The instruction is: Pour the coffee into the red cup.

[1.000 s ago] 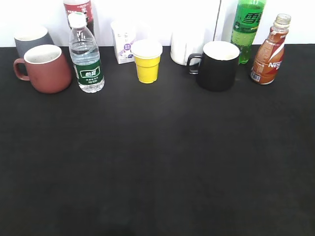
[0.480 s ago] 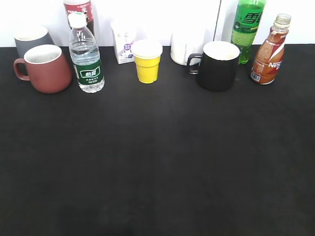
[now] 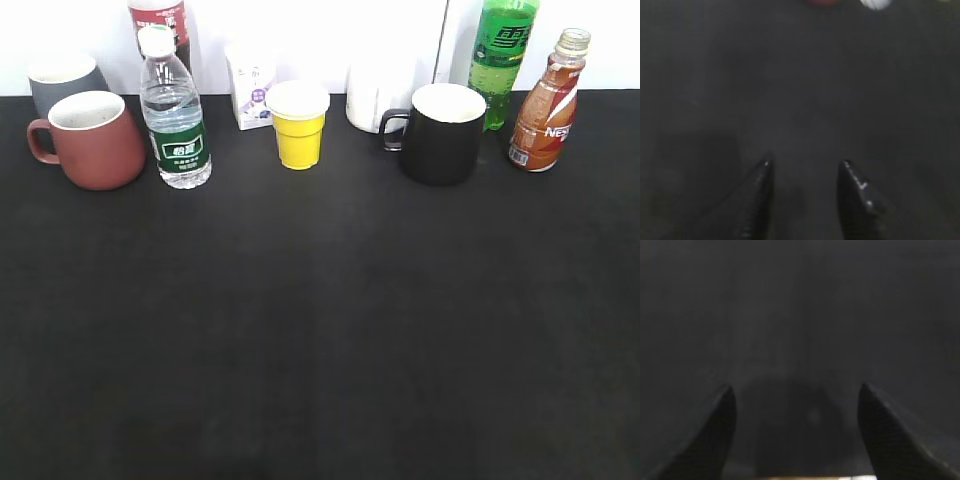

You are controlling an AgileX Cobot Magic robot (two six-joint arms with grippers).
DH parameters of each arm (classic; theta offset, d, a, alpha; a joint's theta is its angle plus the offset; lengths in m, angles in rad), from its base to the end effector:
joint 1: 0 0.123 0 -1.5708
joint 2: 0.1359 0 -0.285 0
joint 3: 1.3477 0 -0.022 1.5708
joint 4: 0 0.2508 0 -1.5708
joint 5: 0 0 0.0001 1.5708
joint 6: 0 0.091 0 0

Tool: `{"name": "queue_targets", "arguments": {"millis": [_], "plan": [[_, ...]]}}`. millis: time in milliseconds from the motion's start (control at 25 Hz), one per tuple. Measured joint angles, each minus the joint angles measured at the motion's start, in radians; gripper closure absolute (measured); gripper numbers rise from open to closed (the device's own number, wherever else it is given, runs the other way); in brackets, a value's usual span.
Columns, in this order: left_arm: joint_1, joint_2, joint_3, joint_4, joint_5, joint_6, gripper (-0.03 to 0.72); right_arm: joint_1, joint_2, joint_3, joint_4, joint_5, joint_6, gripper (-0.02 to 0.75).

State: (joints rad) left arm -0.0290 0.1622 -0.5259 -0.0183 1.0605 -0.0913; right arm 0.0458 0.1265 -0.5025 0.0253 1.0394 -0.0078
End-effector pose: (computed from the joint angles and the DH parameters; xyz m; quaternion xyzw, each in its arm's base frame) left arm 0.0182 -0.0020 0.2836 -0.0279 0.8862 -0.0369 0.4609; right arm 0.0154 0.0027 0.2790 -0.0231 0.8785 0.0217 0.4767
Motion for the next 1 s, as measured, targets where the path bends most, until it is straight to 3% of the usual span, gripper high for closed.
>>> {"name": "queue_targets", "arguments": {"millis": [160, 1000], "plan": [[0.077, -0.166, 0.000, 0.000, 0.002, 0.000, 0.433, -0.006, -0.096, 0.000, 0.000, 0.000, 0.000, 0.149], [0.081, -0.170, 0.003, 0.000, 0.001, 0.000, 0.448, -0.006, -0.135, 0.000, 0.000, 0.001, 0.000, 0.149]]}}
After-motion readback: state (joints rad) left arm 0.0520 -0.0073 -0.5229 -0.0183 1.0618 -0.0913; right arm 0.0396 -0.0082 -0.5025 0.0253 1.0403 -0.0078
